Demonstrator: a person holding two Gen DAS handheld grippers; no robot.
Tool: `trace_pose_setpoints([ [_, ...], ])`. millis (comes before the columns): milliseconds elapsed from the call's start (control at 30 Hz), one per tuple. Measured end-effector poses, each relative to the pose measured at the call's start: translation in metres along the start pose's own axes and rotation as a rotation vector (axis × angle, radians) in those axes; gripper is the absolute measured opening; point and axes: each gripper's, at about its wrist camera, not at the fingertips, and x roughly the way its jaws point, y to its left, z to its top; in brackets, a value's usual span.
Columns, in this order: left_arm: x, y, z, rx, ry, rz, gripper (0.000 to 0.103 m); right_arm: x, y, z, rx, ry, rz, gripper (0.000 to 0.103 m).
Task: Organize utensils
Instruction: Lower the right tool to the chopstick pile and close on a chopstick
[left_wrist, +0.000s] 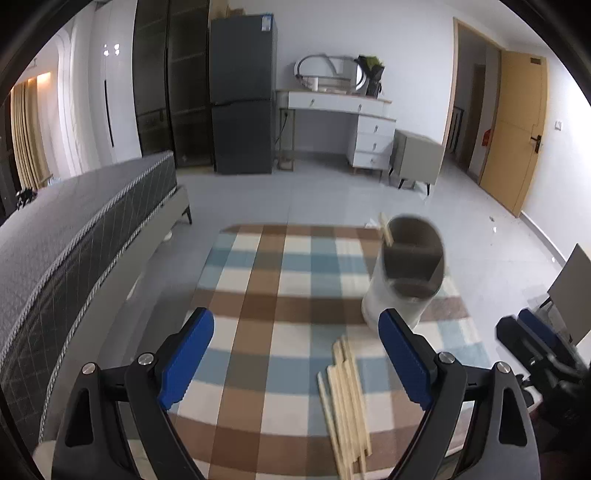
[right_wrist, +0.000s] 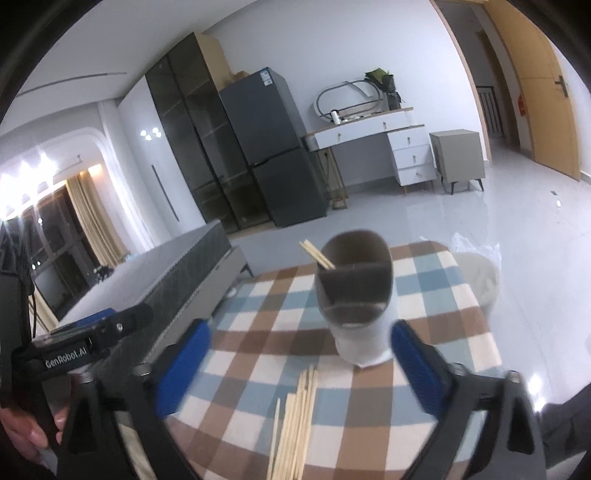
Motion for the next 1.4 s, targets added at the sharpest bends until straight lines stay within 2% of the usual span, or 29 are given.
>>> trace_pose_setpoints([
  [267, 0.049, 0.027, -0.04, -0.094, 0.144, -0.012, 0.088, 0.033, 0.005, -0.028, -0.069, 0.147, -0.02, 0.103],
  [333, 0.056, 0.032, -0.045, -0.101, 0.168, -0.006, 0.088, 0.045, 0.001, -0.034, -0.059, 0.199, -0.03, 0.103],
  [400, 0.066, 0.037, -0.046, -0.11, 0.19, 0.033, 0.088, 0.062, -0.003, -0.041, -0.05, 0.272, -0.057, 0.103],
  [533, 0.083, 0.053, -0.049, -0.184, 0.26, 0.031, 0.088, 0.097, -0.012, -0.053, -0.028, 0.404, -0.097, 0.101],
  [633, 0.092, 0.064, -0.051, -0.23, 0.301, 0.032, 0.088, 0.122, -0.013, -0.056, -0.023, 0.467, -0.095, 0.086],
  [700, 0.095, 0.071, -0.051, -0.253, 0.319, 0.04, 0.088, 0.146, -0.007, -0.058, -0.064, 0.523, -0.103, 0.074],
  [833, 0.105, 0.087, -0.056, -0.344, 0.376, -0.025, 0.088, 0.181, 0.005, -0.066, -0.166, 0.605, -0.128, 0.061],
  [933, 0.109, 0.096, -0.058, -0.377, 0.404, -0.026, 0.088, 0.203, 0.008, -0.076, -0.218, 0.674, -0.135, 0.052],
  [1033, 0.108, 0.105, -0.061, -0.432, 0.421, -0.039, 0.088, 0.211, 0.007, -0.078, -0.222, 0.693, -0.135, 0.047],
  [1133, 0.105, 0.107, -0.059, -0.441, 0.416, -0.045, 0.088, 0.216, 0.006, -0.081, -0.218, 0.709, -0.14, 0.041],
  [1267, 0.1, 0.106, -0.057, -0.427, 0.394, -0.067, 0.088, 0.221, 0.01, -0.086, -0.253, 0.733, -0.176, 0.022],
  [1400, 0.102, 0.115, -0.058, -0.465, 0.409, -0.083, 0.088, 0.221, 0.014, -0.085, -0.271, 0.735, -0.207, 0.018],
])
